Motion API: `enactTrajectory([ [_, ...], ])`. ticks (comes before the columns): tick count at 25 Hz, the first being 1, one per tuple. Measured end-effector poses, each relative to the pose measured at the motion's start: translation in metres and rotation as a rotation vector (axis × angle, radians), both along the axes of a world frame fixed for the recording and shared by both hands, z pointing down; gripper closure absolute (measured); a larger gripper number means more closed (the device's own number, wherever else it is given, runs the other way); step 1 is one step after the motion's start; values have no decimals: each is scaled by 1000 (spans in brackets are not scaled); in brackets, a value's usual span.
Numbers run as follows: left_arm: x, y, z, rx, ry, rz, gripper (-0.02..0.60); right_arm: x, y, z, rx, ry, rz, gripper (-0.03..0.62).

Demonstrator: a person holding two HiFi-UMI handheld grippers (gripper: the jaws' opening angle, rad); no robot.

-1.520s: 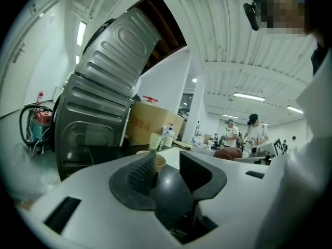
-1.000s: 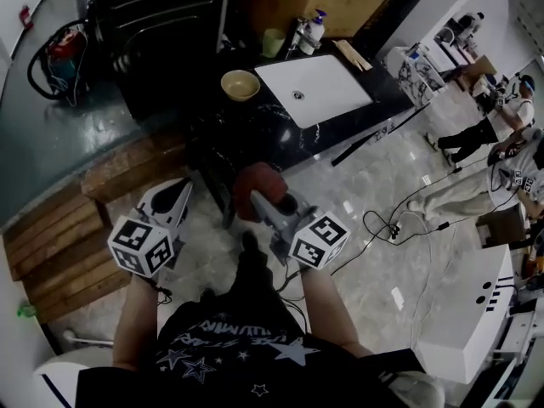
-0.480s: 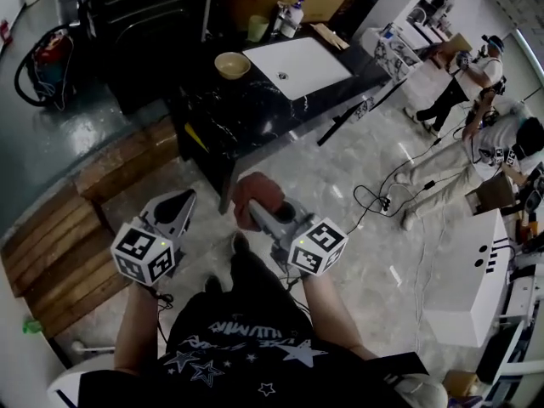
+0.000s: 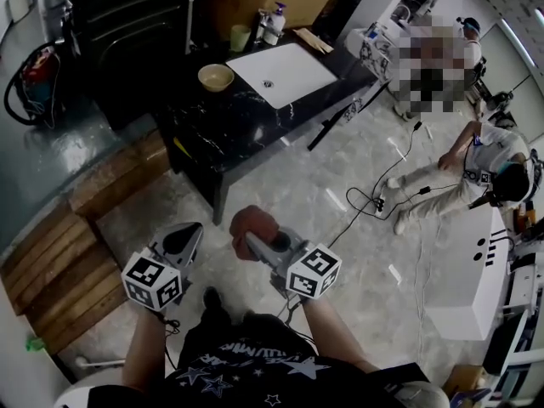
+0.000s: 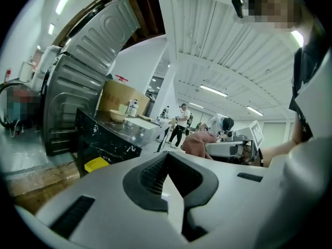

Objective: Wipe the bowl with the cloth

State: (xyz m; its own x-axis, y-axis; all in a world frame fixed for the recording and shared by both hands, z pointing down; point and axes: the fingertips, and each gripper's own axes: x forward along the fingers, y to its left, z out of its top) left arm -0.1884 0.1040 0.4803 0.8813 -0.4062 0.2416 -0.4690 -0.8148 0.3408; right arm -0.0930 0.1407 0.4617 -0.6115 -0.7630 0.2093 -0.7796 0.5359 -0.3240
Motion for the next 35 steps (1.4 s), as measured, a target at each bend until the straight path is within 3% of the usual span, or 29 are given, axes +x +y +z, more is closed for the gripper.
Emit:
enactTrajectory([
  [10,42,65,0,-22,-3,-26,574,30,62,-1,9,5,-64,540],
  [15,57,105,-10,6,-17,-52,574,45,100,-2,15,0,-79,540],
  [35,71,248,-33,98,-49,-131,574,64,239,-23,98,9,-119,540],
])
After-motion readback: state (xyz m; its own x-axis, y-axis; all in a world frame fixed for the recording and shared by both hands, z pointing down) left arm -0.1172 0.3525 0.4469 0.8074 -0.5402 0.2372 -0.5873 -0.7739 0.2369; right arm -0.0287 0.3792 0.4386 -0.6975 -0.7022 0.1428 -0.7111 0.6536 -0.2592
